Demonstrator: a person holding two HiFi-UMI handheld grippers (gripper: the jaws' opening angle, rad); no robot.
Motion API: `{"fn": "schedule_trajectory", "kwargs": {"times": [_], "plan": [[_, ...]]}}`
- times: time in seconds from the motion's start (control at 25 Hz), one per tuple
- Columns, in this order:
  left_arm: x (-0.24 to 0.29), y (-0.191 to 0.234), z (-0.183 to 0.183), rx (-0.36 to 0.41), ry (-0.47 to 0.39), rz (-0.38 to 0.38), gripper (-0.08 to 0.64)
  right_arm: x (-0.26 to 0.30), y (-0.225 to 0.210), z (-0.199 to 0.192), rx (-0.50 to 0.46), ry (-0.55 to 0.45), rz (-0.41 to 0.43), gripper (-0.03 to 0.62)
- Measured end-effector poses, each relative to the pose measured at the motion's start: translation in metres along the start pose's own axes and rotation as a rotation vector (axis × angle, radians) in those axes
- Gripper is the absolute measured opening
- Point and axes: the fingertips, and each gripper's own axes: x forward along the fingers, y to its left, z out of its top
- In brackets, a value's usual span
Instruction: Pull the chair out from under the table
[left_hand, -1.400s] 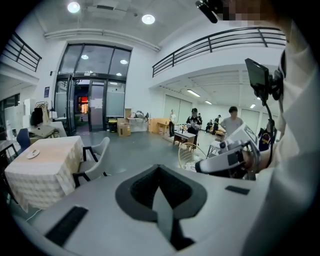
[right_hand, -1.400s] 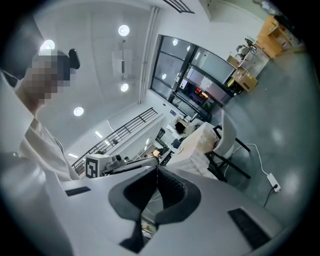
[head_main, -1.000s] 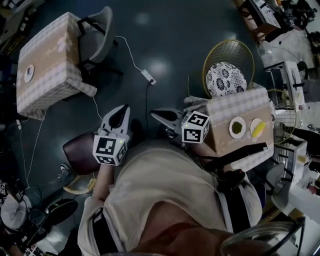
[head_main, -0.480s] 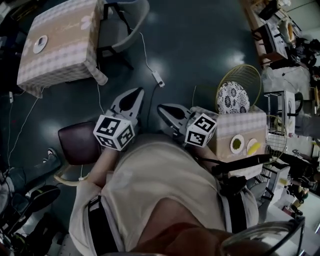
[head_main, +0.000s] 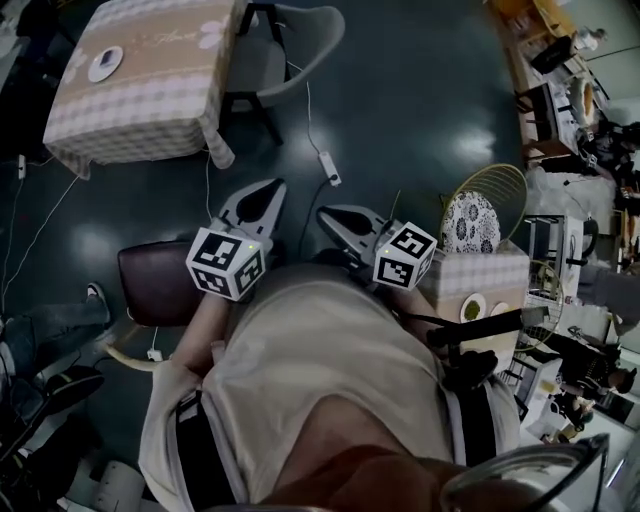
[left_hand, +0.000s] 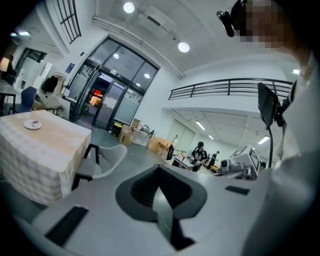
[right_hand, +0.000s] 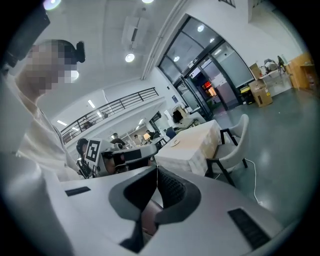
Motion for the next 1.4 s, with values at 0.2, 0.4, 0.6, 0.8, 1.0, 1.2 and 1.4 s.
{"fn": "schedule_trajectory", "kwargs": {"times": [0.2, 0.4, 0.6, 0.8, 1.0, 1.2, 1.4], "plan": [[0.002, 0.018, -0.009, -0.040, 0.041, 0.026, 0.008, 0.014, -0.007, 0.005, 0.004, 0.020, 0.018, 0.011], [0.023, 0.023, -0.008, -0.020, 0.066, 0.044, 0.008, 0.010, -0.031, 0.012, 0.042, 0.000, 0.016, 0.011], [0.060, 0.017, -0.004, 0.008, 0.092, 0.061, 0.008, -0.002, -0.067, 0.027, 0.083, -0.035, 0.029, 0.011], [0.110, -0.003, 0.005, 0.053, 0.132, 0.057, 0.008, -0.025, -0.107, 0.051, 0.118, -0.072, 0.050, 0.011], [0.153, -0.016, 0.021, 0.076, 0.144, 0.055, 0.008, -0.045, -0.152, 0.076, 0.206, -0.133, 0.049, 0.011], [0.173, -0.015, 0.022, 0.076, 0.167, 0.126, 0.008, -0.052, -0.171, 0.092, 0.213, -0.149, 0.109, 0.011], [0.192, -0.018, 0.018, 0.048, 0.186, 0.169, 0.008, -0.061, -0.188, 0.095, 0.258, -0.131, 0.131, 0.011]]}}
